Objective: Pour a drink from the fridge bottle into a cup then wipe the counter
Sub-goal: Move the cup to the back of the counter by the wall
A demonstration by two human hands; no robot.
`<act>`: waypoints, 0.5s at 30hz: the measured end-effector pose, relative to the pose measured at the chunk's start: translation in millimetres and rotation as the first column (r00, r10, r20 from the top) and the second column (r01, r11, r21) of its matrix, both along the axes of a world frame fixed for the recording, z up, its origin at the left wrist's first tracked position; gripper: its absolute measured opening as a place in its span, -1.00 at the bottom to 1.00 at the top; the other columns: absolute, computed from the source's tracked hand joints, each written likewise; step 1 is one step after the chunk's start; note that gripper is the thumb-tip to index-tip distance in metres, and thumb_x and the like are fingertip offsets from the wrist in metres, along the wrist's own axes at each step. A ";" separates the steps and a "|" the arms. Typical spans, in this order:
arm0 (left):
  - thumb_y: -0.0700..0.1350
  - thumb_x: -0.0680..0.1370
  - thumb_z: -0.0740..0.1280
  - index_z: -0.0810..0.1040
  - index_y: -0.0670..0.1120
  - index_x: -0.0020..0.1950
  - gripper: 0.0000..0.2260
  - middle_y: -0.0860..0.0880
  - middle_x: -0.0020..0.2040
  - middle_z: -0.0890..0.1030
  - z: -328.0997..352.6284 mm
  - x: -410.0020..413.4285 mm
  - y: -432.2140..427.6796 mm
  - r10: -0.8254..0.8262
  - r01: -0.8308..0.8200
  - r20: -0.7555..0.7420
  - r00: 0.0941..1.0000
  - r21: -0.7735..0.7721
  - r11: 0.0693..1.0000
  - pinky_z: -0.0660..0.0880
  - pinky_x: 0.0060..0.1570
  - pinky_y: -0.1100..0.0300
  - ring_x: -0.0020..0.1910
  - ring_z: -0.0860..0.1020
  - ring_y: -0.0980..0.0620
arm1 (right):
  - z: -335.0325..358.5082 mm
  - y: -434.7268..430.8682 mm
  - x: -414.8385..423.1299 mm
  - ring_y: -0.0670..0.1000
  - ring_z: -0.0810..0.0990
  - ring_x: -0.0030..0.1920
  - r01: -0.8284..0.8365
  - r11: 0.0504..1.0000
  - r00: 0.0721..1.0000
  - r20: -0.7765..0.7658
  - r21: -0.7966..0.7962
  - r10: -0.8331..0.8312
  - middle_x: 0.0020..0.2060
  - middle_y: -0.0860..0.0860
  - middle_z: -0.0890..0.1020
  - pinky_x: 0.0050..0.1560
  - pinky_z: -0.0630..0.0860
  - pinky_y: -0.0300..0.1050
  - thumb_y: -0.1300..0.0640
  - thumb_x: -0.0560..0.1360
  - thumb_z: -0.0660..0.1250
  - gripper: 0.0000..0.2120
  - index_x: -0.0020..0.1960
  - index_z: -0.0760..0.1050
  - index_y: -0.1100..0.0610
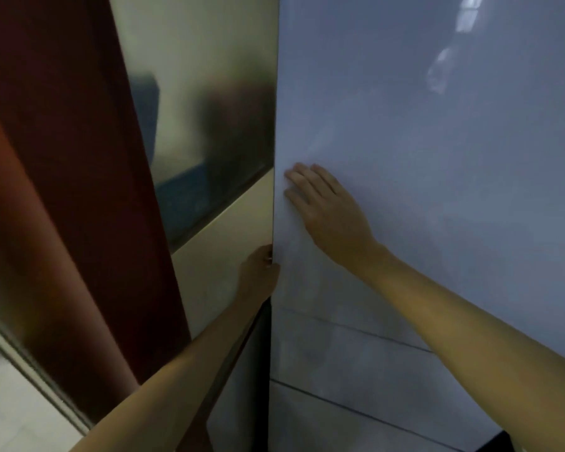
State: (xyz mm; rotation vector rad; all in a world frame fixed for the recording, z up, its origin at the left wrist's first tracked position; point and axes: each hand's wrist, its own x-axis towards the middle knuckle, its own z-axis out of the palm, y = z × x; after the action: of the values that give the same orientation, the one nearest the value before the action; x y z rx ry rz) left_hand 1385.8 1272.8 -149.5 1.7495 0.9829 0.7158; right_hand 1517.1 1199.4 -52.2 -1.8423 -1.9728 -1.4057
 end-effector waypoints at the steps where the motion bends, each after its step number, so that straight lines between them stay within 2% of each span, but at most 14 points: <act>1: -0.19 0.50 0.28 0.65 -0.08 0.16 -0.72 -0.07 0.06 0.69 -9.3 7.5 9.8 -0.005 0.005 0.027 1.000 -0.021 1.000 0.57 0.14 -0.18 0.03 0.64 -0.13 | -2.4 1.5 7.8 0.23 0.27 0.48 -0.006 1.000 1.000 -0.007 -0.014 0.006 0.43 0.24 0.36 0.50 0.17 0.14 0.30 0.58 0.18 -0.65 0.36 0.42 0.27; 4: -0.26 0.47 0.26 0.66 -0.20 0.01 -0.78 -0.17 -0.03 0.68 -25.0 23.4 29.6 -0.027 0.031 0.069 0.997 -0.050 0.998 0.57 0.06 -0.28 -0.04 0.64 -0.21 | -6.9 5.6 19.3 0.23 0.19 0.51 -0.028 0.998 0.999 -0.023 -0.052 0.027 0.47 0.23 0.30 0.51 0.13 0.16 0.29 0.60 0.02 -0.59 0.42 0.36 0.27; 7: -0.21 0.41 0.24 0.66 -0.23 0.03 -0.72 -0.18 -0.02 0.69 -19.0 25.5 29.3 -0.034 0.036 0.072 0.997 -0.021 0.999 0.59 0.04 -0.26 -0.01 0.66 -0.20 | -8.6 6.7 21.0 0.23 0.16 0.52 -0.016 0.997 1.000 -0.014 -0.072 0.015 0.48 0.23 0.27 0.52 0.09 0.17 0.27 0.59 -0.09 -0.53 0.43 0.34 0.27; 9: -0.23 0.44 0.23 0.65 -0.23 0.07 -0.71 -0.15 0.02 0.69 -6.7 21.7 19.1 -0.032 0.033 0.053 0.998 -0.019 0.999 0.60 0.07 -0.20 0.01 0.66 -0.14 | -9.2 6.2 21.2 0.23 0.15 0.52 -0.010 0.996 1.000 -0.017 -0.087 0.009 0.49 0.23 0.26 0.52 0.07 0.16 0.28 0.57 -0.07 -0.52 0.44 0.33 0.28; 11: -0.29 0.50 0.24 0.60 -0.21 0.12 -0.75 -0.08 0.05 0.66 11.3 13.7 3.3 -0.008 0.008 0.027 1.000 -0.027 1.000 0.61 0.03 -0.01 -0.01 0.63 -0.04 | -8.8 4.7 19.4 0.22 0.15 0.52 -0.015 0.995 0.999 -0.043 -0.096 0.011 0.49 0.24 0.27 0.52 0.07 0.16 0.28 0.57 -0.08 -0.51 0.43 0.34 0.29; 12: -0.31 0.52 0.24 0.57 -0.21 0.11 -0.79 -0.04 0.02 0.63 16.7 10.6 -2.1 0.028 -0.027 0.022 0.999 -0.009 1.000 0.57 -0.06 0.15 -0.05 0.60 0.02 | -8.2 3.3 17.4 0.22 0.16 0.52 -0.018 0.995 0.998 -0.060 -0.100 0.012 0.48 0.24 0.28 0.53 0.07 0.15 0.29 0.56 -0.09 -0.51 0.42 0.37 0.29; 13: -0.33 0.53 0.23 0.54 -0.19 0.08 -0.82 0.00 -0.02 0.60 20.1 8.0 -5.8 0.071 -0.072 0.017 0.997 0.031 0.997 0.49 -0.16 0.29 -0.09 0.55 0.07 | -7.8 1.3 15.0 0.22 0.18 0.52 -0.021 0.995 0.997 -0.075 -0.102 0.014 0.47 0.24 0.30 0.53 0.07 0.15 0.29 0.55 -0.07 -0.52 0.38 0.40 0.29; 15: -0.33 0.54 0.24 0.52 -0.15 0.05 -0.85 0.01 -0.07 0.55 25.2 3.2 -10.0 0.138 -0.142 0.034 0.990 0.160 0.977 0.35 -0.25 0.39 -0.13 0.48 0.08 | -8.3 -4.9 10.1 0.23 0.23 0.49 -0.027 0.994 0.994 -0.112 -0.105 0.015 0.43 0.26 0.36 0.52 0.10 0.14 0.31 0.50 0.02 -0.57 0.28 0.49 0.31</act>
State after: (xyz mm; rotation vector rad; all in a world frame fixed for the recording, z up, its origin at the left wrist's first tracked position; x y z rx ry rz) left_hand 1389.0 1262.8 -124.2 1.8203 1.0653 0.9267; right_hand 1527.2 1194.5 -60.5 -1.8923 -2.0419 -1.1865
